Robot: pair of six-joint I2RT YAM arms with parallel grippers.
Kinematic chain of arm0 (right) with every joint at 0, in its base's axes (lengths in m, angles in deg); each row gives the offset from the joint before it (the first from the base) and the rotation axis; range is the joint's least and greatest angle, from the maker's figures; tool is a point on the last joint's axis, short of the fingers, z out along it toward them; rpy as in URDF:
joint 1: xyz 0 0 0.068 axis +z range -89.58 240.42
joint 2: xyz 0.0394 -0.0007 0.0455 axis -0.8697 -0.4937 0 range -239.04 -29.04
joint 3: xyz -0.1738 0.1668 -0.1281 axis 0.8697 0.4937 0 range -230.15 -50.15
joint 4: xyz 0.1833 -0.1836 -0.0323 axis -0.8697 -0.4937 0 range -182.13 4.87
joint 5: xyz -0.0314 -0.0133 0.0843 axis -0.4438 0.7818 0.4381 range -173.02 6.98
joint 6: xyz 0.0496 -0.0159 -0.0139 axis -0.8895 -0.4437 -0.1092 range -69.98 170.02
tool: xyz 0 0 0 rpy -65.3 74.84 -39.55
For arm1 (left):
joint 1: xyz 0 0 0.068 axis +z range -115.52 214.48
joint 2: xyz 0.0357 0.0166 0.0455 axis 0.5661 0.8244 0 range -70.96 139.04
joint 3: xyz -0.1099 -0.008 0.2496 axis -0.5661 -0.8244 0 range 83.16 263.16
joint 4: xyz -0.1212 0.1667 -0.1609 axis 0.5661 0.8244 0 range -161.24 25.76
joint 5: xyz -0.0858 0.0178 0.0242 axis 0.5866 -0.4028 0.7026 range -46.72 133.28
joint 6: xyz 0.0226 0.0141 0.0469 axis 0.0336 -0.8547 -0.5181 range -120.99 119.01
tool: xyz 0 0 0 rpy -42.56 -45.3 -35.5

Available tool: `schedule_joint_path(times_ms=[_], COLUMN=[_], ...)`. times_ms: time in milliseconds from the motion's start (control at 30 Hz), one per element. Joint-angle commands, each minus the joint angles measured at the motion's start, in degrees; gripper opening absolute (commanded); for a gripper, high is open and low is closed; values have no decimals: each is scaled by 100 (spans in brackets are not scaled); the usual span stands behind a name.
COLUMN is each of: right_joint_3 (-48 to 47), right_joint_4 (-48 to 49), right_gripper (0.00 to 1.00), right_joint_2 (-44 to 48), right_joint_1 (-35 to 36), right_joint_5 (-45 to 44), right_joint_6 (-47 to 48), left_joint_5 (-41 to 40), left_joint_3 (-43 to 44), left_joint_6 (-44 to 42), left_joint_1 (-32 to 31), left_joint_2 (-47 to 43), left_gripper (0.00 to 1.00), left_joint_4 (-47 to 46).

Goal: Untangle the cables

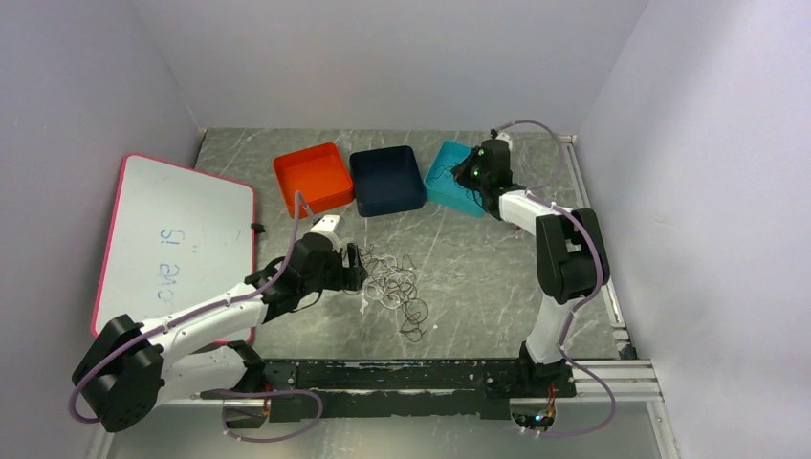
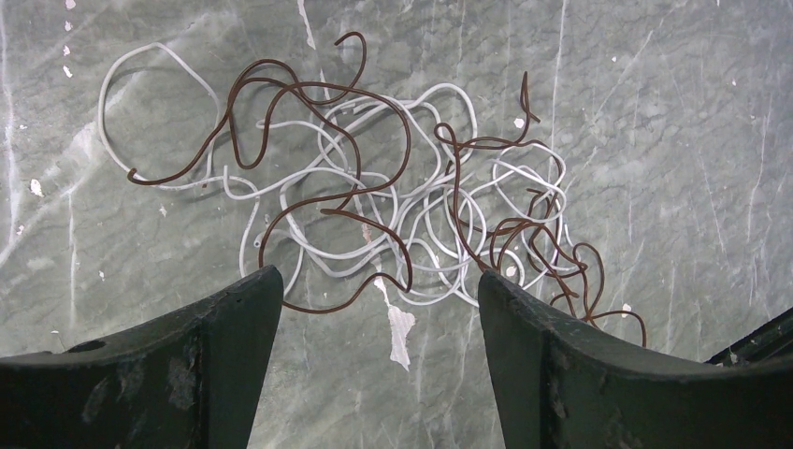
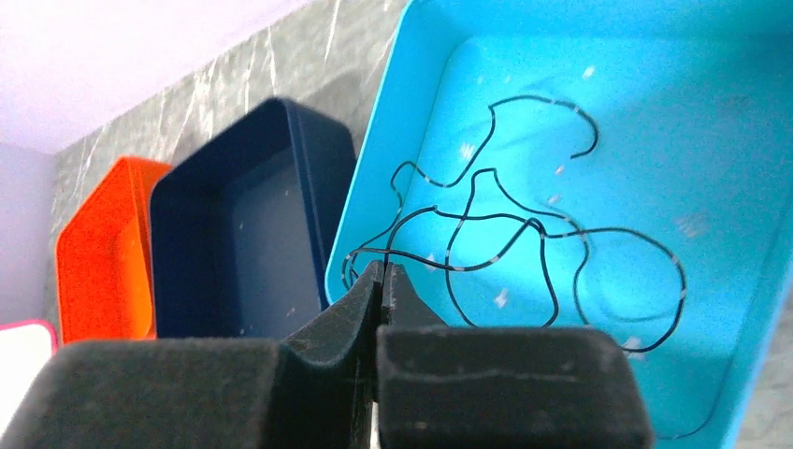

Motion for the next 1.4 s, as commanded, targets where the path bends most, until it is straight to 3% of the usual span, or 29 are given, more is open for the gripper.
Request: schedule_joint_path(times_ms=[0, 333, 467, 600, 767, 933, 1100, 1267, 1367], right_joint_3=[-417, -1617, -1552, -1347, -1075, -717, -302, -620, -565], right_joint_4=[-161, -1104, -1131, -1136, -1223, -1420, -1222, -1235, -1424], right_gripper=[0, 0, 1, 21, 27, 40, 40, 36, 36], right_joint_2=[-239, -1325, -1245, -861, -253, 229, 668, 485, 623], right_joint_1=[-279, -458, -453, -453, -454, -458, -462, -498, -350], right_joint_5=[64, 152, 315, 286, 75, -67, -60, 696, 688], right_joint_6=[343, 1199, 1203, 1152, 1137, 1085, 1090, 1234, 1278], left_joint_5=[-16, -33, -64, -39, -22, 5, 52, 92, 9], left_joint_3=[105, 153, 102, 61, 18, -12, -10, 47, 52], left_joint_6=[-65, -73, -52, -34, 2, 38, 63, 21, 44], left_joint_1=[43, 41, 41, 45, 41, 42, 53, 51, 48], left_joint_2=[-41, -45, -94, -115, -149, -143, -107, -24, -69], left_gripper=[81, 81, 81, 81, 81, 81, 80, 80, 81], left_joint_4=[9, 65, 83, 64, 50, -8, -66, -69, -111])
